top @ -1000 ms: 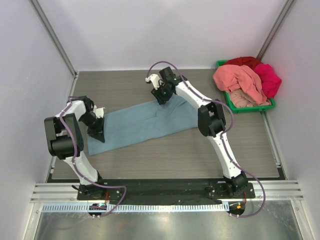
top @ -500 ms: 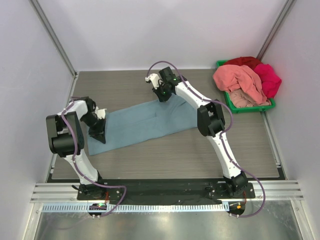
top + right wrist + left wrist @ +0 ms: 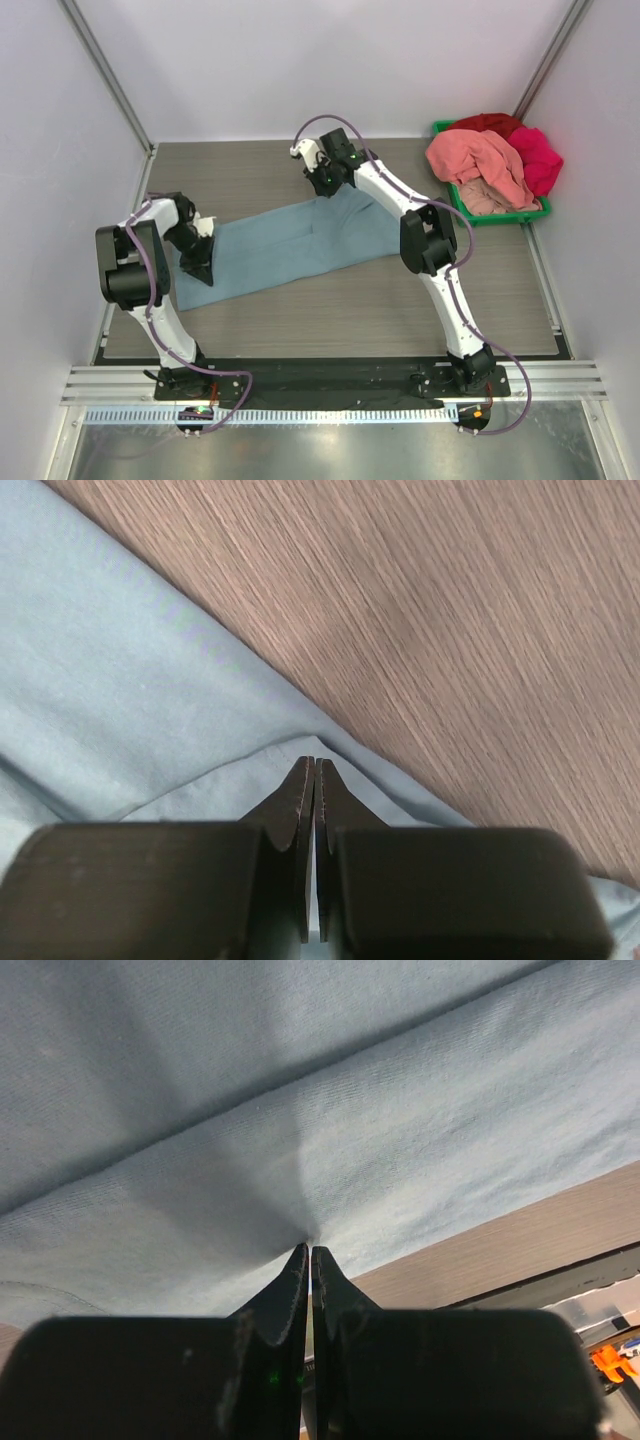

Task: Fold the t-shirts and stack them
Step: Fold the tshirt

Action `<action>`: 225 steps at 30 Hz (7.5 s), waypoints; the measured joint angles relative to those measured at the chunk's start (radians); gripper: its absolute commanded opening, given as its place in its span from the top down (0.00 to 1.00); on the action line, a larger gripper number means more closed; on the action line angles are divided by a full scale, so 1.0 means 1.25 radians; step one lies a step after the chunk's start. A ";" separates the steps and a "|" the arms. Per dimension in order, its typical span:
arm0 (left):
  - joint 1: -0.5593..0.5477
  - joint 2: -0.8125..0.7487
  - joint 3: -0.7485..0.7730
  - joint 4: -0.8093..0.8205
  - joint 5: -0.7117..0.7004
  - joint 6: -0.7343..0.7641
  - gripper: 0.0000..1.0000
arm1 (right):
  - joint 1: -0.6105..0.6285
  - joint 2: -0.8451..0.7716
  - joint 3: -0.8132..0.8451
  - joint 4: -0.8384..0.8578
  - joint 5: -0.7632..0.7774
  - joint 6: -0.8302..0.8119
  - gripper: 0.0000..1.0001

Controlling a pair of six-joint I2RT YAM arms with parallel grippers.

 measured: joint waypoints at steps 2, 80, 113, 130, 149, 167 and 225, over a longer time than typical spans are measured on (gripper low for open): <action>-0.002 0.000 0.002 0.000 0.000 0.000 0.97 | 0.000 -0.001 0.000 0.006 -0.006 0.000 0.94; -0.023 -0.025 0.029 -0.007 -0.082 0.000 0.50 | 0.016 0.005 -0.002 0.036 -0.047 0.044 0.58; -0.094 -0.120 -0.085 -0.057 -0.233 0.396 0.52 | -0.007 -0.414 -0.468 0.102 -0.083 0.118 0.53; -0.121 -0.073 -0.139 0.016 -0.297 0.372 0.82 | -0.060 -0.420 -0.467 0.115 -0.036 0.132 0.53; -0.156 -0.103 -0.213 0.029 -0.383 0.357 1.00 | -0.204 -0.276 -0.399 0.151 0.108 0.154 0.53; -0.155 -0.146 -0.225 0.009 -0.359 0.356 1.00 | -0.204 -0.141 -0.289 0.086 0.118 0.122 0.52; -0.787 -0.004 0.009 -0.236 0.044 0.316 0.98 | -0.063 0.305 0.206 0.526 0.251 0.010 0.93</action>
